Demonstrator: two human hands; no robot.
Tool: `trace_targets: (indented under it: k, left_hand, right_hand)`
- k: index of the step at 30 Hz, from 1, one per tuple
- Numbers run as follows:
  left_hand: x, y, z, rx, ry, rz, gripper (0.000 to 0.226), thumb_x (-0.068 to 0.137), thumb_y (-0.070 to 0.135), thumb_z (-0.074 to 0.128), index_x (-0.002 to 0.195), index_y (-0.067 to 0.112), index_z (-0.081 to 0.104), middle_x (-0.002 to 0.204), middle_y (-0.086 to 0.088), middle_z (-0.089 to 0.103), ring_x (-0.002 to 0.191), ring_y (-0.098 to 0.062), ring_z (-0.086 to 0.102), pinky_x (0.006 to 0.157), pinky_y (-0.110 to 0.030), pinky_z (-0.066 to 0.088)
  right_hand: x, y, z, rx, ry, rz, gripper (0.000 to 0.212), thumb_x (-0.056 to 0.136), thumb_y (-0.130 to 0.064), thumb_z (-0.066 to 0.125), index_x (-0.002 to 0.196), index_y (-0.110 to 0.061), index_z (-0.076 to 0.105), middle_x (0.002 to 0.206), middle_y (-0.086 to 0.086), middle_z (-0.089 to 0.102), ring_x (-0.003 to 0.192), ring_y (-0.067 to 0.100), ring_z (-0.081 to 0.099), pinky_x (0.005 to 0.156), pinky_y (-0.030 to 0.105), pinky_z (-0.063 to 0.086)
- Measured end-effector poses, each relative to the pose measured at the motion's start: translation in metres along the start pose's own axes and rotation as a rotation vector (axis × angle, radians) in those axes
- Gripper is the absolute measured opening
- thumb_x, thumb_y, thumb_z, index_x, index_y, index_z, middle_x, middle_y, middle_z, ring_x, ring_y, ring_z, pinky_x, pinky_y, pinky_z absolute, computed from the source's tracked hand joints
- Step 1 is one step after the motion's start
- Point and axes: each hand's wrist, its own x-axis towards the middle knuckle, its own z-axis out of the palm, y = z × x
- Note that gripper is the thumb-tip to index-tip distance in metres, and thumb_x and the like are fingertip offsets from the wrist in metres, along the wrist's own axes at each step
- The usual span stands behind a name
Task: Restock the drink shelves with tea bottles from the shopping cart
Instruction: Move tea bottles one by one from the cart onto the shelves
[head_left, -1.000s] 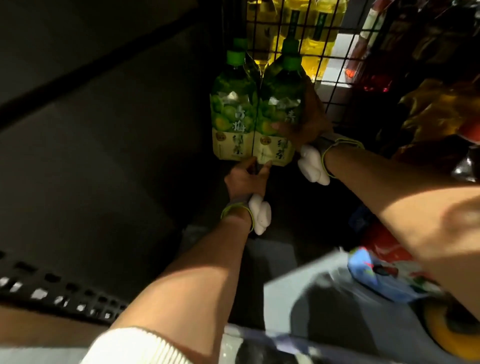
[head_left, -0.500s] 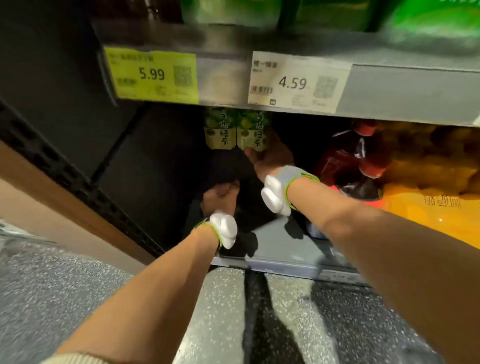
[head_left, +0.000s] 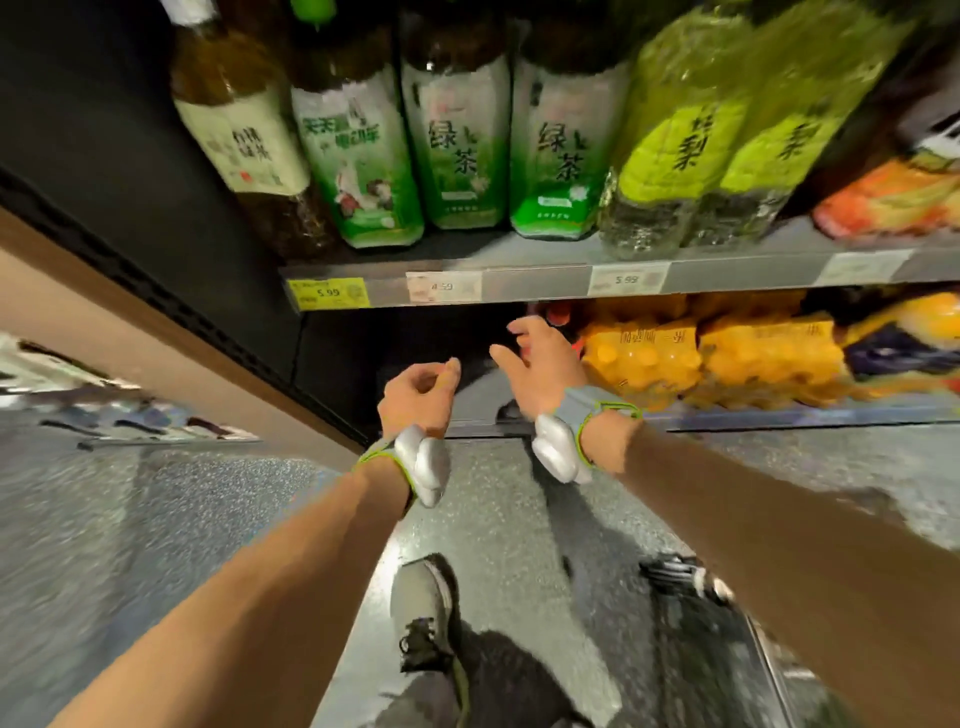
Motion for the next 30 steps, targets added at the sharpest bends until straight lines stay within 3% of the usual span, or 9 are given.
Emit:
trace_targets:
  k: [6, 12, 17, 21, 26, 28, 30]
  left_hand:
    - [-0.088, 0.061, -0.021, 0.036, -0.054, 0.063, 0.024, 0.085, 0.04, 0.067, 0.094, 0.018, 0.073, 0.097, -0.005, 0.074, 0.097, -0.018, 0.067, 0.09, -0.028, 0.049]
    - [-0.145, 0.118, -0.03, 0.082, -0.156, 0.15, 0.022, 0.083, 0.045, 0.066, 0.084, 0.023, 0.071, 0.091, -0.005, 0.074, 0.094, -0.023, 0.068, 0.09, -0.036, 0.054]
    - [-0.198, 0.173, -0.031, 0.137, -0.278, 0.261, 0.024, 0.089, 0.038, 0.061, 0.097, 0.019, 0.072, 0.09, 0.002, 0.066, 0.089, -0.015, 0.06, 0.078, -0.023, 0.041]
    - [-0.243, 0.224, -0.012, 0.148, -0.384, 0.367, 0.02, 0.088, 0.032, 0.062, 0.098, 0.019, 0.073, 0.096, -0.003, 0.071, 0.098, -0.02, 0.064, 0.083, -0.025, 0.045]
    - [-0.302, 0.271, 0.025, 0.098, -0.516, 0.458, 0.022, 0.07, 0.042, 0.059, 0.083, 0.028, 0.07, 0.095, -0.006, 0.073, 0.098, -0.027, 0.067, 0.09, -0.039, 0.054]
    - [-0.334, 0.286, 0.044, 0.105, -0.576, 0.499, 0.01, 0.079, 0.032, 0.064, 0.084, 0.026, 0.07, 0.097, -0.007, 0.073, 0.098, -0.027, 0.067, 0.088, -0.035, 0.054]
    - [-0.352, 0.293, 0.059, 0.109, -0.604, 0.534, 0.015, 0.084, 0.028, 0.063, 0.092, 0.019, 0.072, 0.101, -0.006, 0.072, 0.099, -0.022, 0.065, 0.084, -0.028, 0.049]
  right_hand:
    - [-0.077, -0.019, -0.081, -0.024, -0.004, 0.062, 0.04, 0.093, -0.032, 0.056, 0.127, -0.013, 0.049, 0.121, 0.009, 0.061, 0.114, 0.027, 0.055, 0.091, 0.034, 0.042]
    - [-0.138, -0.032, -0.156, 0.023, 0.056, 0.116, 0.043, 0.095, -0.033, 0.051, 0.133, -0.012, 0.044, 0.131, 0.01, 0.052, 0.118, 0.029, 0.052, 0.094, 0.036, 0.043]
    - [-0.187, -0.045, -0.224, 0.082, 0.219, 0.15, 0.043, 0.094, -0.033, 0.053, 0.131, -0.012, 0.046, 0.128, 0.011, 0.054, 0.116, 0.028, 0.053, 0.095, 0.037, 0.045]
    - [-0.221, -0.054, -0.287, 0.134, 0.375, 0.154, 0.041, 0.095, -0.032, 0.052, 0.13, -0.012, 0.046, 0.126, 0.01, 0.055, 0.113, 0.027, 0.055, 0.092, 0.033, 0.045]
    - [-0.262, -0.051, -0.352, 0.154, 0.529, 0.158, 0.038, 0.097, -0.033, 0.05, 0.13, -0.015, 0.047, 0.127, 0.008, 0.054, 0.116, 0.028, 0.053, 0.097, 0.043, 0.045]
    - [-0.283, -0.038, -0.378, 0.138, 0.621, 0.169, 0.037, 0.096, -0.033, 0.051, 0.128, -0.013, 0.049, 0.125, 0.01, 0.056, 0.113, 0.029, 0.056, 0.093, 0.043, 0.047]
    - [-0.294, -0.028, -0.39, 0.171, 0.696, 0.19, 0.038, 0.096, -0.03, 0.053, 0.128, -0.01, 0.051, 0.124, 0.012, 0.058, 0.114, 0.028, 0.057, 0.092, 0.039, 0.047]
